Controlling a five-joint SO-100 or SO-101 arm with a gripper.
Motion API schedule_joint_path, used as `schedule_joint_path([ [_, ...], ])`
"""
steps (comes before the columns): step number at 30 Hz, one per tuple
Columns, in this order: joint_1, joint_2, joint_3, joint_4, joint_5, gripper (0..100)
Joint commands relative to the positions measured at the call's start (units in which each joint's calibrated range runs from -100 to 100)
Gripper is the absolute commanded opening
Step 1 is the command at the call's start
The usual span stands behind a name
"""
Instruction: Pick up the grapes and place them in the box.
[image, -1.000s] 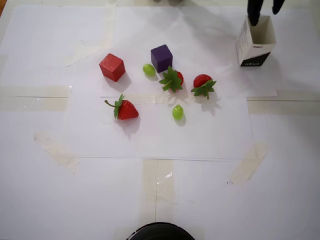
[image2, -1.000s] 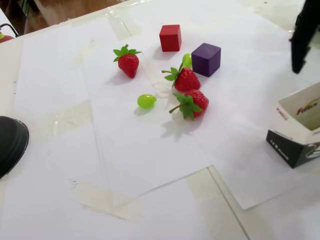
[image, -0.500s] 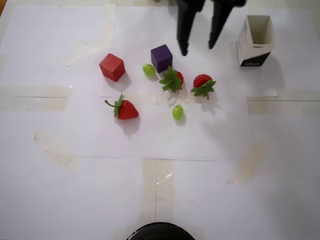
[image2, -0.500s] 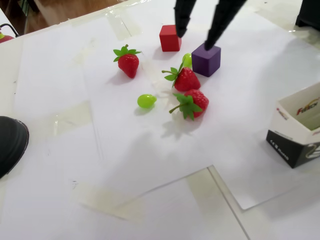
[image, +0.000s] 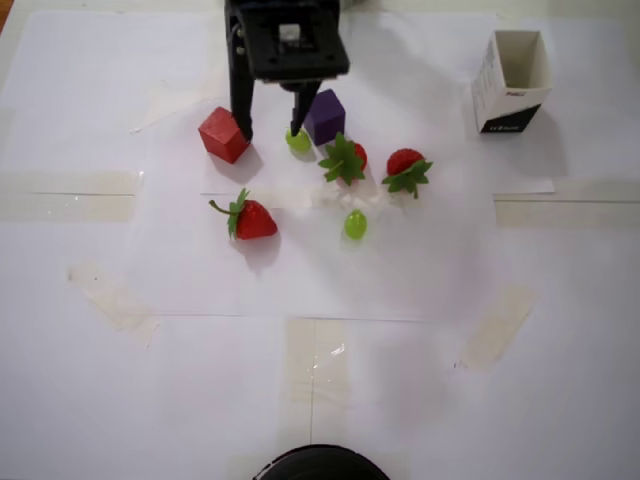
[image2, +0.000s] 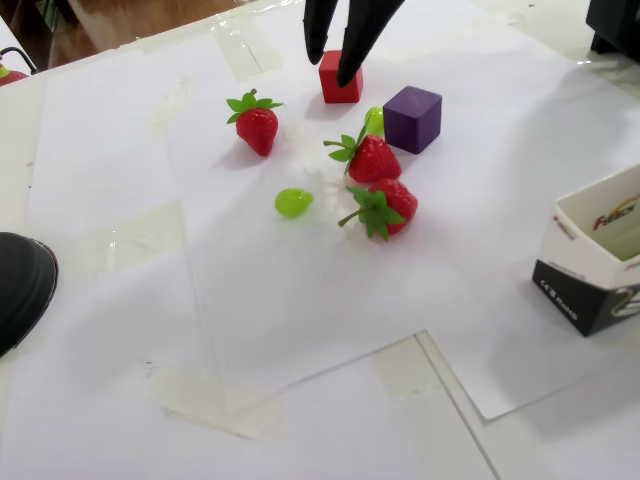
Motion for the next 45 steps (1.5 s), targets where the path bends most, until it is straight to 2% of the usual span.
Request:
schedule_joint_path([
  [1, 0.8, -0.4, 3.0, -3.2, 0.0, 16],
  [3, 0.6, -0.8, 4.1, -3.3, 0.0, 15],
  [5, 0.1, -1.5, 5.1, -2.6, 0.2, 8],
  [10, -0.5, -3.2, 5.7, -1.1, 1.1, 0],
  [20, -2.2, -4.3, 8.8, 0.1, 1.0, 1],
  [24, -3.2, -4.5, 9.1, 0.1, 1.0, 8],
  [32, -3.9, -5.0, 9.8, -0.5, 0.3, 11],
  [45, -2.6, -4.3, 12.7, -7.6, 0.2, 13],
])
